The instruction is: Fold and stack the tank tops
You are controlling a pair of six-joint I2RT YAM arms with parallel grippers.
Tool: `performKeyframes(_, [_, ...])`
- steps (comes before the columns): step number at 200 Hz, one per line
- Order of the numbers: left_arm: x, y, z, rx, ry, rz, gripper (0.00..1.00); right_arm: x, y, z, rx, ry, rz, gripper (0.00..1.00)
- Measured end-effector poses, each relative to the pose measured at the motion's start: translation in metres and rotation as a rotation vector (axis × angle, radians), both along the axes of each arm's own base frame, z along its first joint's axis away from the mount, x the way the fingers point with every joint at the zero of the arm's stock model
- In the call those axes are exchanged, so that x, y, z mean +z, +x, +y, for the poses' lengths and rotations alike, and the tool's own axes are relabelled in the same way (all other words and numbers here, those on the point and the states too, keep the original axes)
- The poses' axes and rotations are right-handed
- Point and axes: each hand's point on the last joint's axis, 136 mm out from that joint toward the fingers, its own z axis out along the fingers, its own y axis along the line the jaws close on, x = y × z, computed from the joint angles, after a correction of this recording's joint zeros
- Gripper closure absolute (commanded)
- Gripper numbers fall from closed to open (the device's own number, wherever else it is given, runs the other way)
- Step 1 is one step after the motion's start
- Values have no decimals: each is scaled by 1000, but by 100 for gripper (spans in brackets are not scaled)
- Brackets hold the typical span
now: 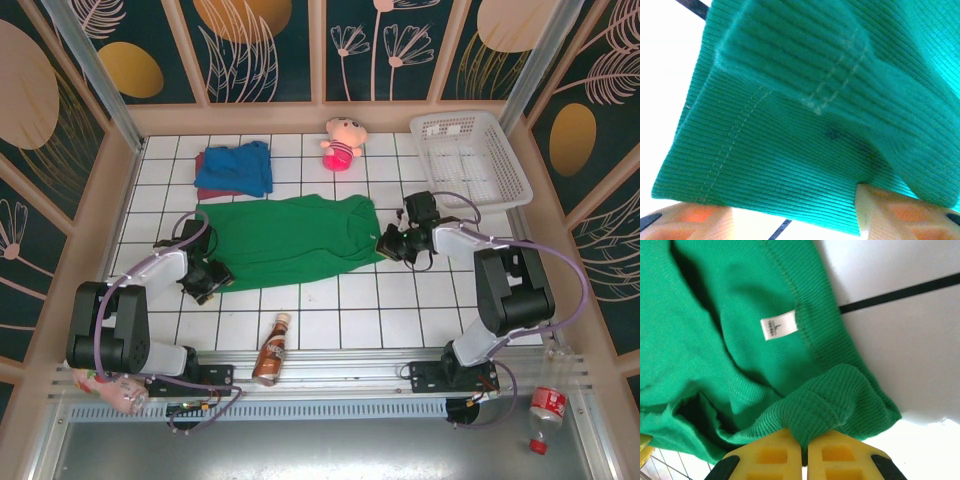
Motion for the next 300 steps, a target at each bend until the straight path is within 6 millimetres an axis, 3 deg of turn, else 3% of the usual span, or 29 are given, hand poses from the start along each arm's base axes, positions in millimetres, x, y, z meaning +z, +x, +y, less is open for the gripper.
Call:
performKeyframes(24, [0, 0, 3, 3, -1, 0, 42, -8, 10, -4, -14, -9, 3, 88])
performKeyframes(44, [1, 1, 10, 19, 22, 4, 42, -15, 12, -8, -25, -17, 13, 75])
performKeyframes(74, [0, 2, 24, 37, 72, 15, 42, -16, 16, -17, -24, -40, -9, 68])
performKeyframes(123, [6, 0, 34, 52, 112, 23, 41, 3, 9, -34, -32, -77, -47, 57])
performKeyframes(151, [22, 16, 28, 56, 74, -33, 41, 26, 9, -32, -19, -68, -93, 57])
performKeyframes(174, [33, 31, 15, 74, -6, -98, 42, 39, 10, -12, 33, -39, -135, 60])
performKeyframes(201, [37, 42, 1, 72, -81, -143, 42, 35, 4, 16, 112, -4, -140, 61])
performKeyframes(221, [31, 48, -4, 59, -100, -145, 42, 24, 8, 24, 131, 4, -133, 62])
performKeyframes(254, [7, 47, 0, 44, -68, -79, 42, -1, 21, 15, 118, -43, -117, 64])
performKeyframes(300, [5, 52, 14, 47, 13, -86, 42, -12, 33, -23, 50, -125, -125, 65])
